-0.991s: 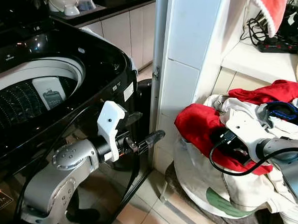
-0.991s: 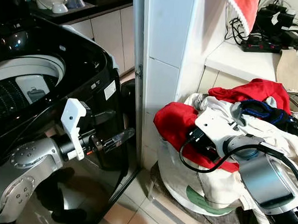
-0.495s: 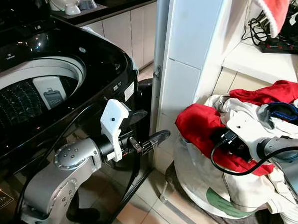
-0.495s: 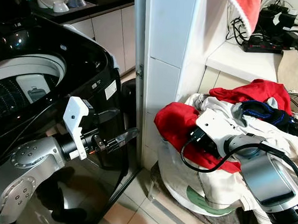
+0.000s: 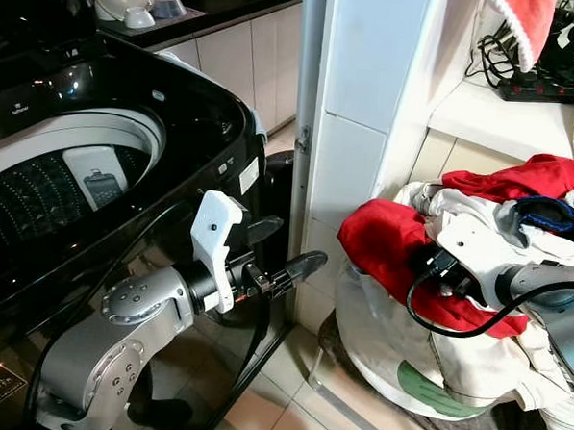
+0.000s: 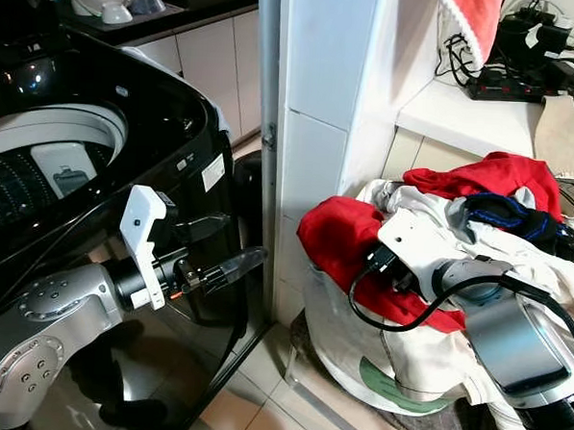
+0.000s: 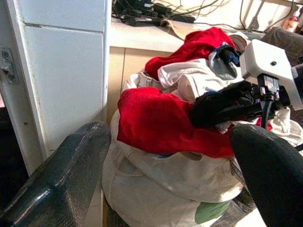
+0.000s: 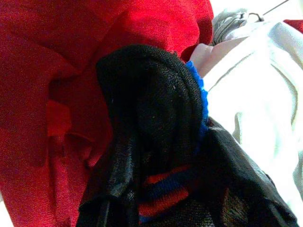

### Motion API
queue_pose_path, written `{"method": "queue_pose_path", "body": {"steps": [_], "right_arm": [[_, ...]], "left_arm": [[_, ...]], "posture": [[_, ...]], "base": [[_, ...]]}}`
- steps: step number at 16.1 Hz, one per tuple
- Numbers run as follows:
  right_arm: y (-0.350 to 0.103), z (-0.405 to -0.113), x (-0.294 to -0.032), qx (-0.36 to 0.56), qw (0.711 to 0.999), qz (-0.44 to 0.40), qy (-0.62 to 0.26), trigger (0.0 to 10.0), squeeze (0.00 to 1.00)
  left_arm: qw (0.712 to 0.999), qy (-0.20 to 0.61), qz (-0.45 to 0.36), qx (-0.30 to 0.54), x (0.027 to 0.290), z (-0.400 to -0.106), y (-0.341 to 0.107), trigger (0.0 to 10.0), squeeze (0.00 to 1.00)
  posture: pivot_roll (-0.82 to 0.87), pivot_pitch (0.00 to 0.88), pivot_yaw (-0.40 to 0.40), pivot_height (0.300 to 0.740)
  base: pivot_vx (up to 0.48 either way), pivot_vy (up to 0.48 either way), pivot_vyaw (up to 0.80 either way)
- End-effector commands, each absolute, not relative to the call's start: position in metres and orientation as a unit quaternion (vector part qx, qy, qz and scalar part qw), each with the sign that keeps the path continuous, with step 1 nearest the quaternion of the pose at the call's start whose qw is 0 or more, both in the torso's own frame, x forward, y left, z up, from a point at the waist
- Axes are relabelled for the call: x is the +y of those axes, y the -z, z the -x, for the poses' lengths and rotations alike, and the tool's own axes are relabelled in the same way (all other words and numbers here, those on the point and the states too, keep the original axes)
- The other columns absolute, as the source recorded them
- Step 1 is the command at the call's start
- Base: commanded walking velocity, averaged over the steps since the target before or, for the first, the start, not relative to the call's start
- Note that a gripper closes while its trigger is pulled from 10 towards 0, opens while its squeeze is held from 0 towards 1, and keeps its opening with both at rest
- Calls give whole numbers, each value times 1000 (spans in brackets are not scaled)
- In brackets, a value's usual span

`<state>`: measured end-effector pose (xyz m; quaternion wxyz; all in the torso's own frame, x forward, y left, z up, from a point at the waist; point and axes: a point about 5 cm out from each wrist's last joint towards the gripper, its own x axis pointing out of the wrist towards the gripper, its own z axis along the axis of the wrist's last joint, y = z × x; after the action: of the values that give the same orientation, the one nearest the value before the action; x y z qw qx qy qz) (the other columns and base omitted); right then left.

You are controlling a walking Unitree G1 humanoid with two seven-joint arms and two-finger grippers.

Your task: Clothes washing

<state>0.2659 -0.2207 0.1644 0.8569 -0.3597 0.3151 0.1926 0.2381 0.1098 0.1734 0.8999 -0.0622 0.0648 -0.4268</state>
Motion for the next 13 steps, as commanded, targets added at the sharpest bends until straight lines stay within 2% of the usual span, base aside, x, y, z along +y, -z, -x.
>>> {"method": "queue_pose_path", "body": {"steps": [1, 4, 7, 8, 9, 11, 13], "right_arm": [[-170, -266, -223, 308, 859, 362, -190, 0, 0], [-174, -266, -224, 304, 858, 368, -190, 0, 0], [-205, -273, -232, 269, 876, 360, -177, 0, 0], [-215, -275, -236, 256, 879, 367, -167, 0, 0], [-224, -277, -238, 246, 884, 364, -160, 0, 0], [-235, -278, -236, 226, 897, 341, -166, 0, 0], [-254, -282, -221, 163, 930, 263, -199, 0, 0]], "left_arm": [[899, 429, 62, 64, 109, -236, -177, 10000, 0], [907, 415, 37, 59, 111, -240, -176, 10000, 0], [947, 320, 18, -13, 121, -260, -186, 10000, 0], [958, 286, 21, -30, 125, -266, -189, 10000, 51], [962, 269, 38, -37, 126, -269, -190, 10000, 12], [957, 282, 70, -23, 124, -270, -192, 10000, 0], [958, 279, 54, -37, 118, -272, -199, 10000, 0]], "posture": [[-64, 0, 30, 740], [-70, 0, 29, 740], [-77, 0, 27, 740], [-82, 0, 31, 740], [-82, 0, 29, 740], [-82, 0, 30, 740], [-82, 0, 29, 740]], "base": [[0, 0, 0], [0, 0, 0], [0, 0, 0], [0, 0, 0], [0, 0, 0], [0, 0, 0], [0, 0, 0]]}}
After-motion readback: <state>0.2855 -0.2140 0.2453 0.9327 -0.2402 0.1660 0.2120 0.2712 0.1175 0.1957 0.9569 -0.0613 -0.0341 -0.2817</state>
